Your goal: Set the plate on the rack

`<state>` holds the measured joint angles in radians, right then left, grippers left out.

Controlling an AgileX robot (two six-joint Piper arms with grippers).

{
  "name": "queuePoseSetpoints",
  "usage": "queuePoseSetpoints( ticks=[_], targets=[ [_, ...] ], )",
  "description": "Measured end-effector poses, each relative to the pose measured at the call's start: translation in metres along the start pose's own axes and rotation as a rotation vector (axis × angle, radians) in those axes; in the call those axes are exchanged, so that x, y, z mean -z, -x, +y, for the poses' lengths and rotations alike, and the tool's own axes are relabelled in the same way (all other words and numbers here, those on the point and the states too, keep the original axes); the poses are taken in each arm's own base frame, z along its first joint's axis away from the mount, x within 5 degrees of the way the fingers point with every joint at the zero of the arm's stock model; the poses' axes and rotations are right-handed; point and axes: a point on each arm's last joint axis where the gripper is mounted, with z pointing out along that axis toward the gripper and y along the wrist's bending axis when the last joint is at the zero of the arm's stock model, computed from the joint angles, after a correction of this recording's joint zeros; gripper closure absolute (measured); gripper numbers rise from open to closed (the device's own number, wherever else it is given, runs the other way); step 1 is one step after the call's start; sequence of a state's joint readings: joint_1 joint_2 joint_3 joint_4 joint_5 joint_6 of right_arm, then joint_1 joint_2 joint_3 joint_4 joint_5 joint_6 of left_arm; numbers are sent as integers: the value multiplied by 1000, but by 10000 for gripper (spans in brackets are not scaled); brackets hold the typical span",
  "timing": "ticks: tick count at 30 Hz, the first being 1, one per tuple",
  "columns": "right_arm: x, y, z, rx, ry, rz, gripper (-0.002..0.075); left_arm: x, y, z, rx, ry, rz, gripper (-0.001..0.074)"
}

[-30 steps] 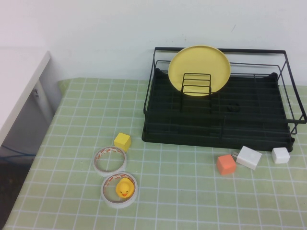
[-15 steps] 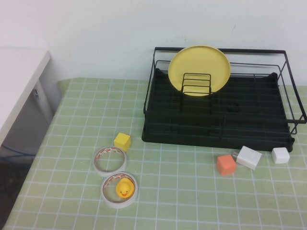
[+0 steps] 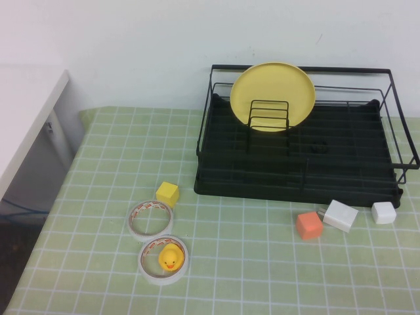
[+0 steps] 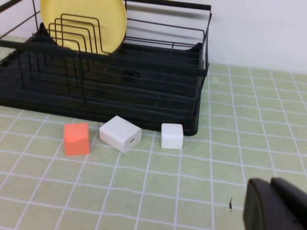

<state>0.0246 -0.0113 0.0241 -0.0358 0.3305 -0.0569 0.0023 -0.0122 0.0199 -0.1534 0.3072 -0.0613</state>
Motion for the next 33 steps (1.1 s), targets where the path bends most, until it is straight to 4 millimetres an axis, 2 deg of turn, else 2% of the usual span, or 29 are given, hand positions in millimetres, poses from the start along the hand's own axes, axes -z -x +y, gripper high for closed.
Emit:
queuePoseSetpoints(
  ticks=[12, 33],
  targets=[
    [0, 0, 0, -2, 0, 0, 715, 2, -3, -13, -69, -232, 53, 736],
    [0, 0, 0, -2, 0, 0, 715, 1, -2, -8, -50, -177, 44, 736]
  ],
)
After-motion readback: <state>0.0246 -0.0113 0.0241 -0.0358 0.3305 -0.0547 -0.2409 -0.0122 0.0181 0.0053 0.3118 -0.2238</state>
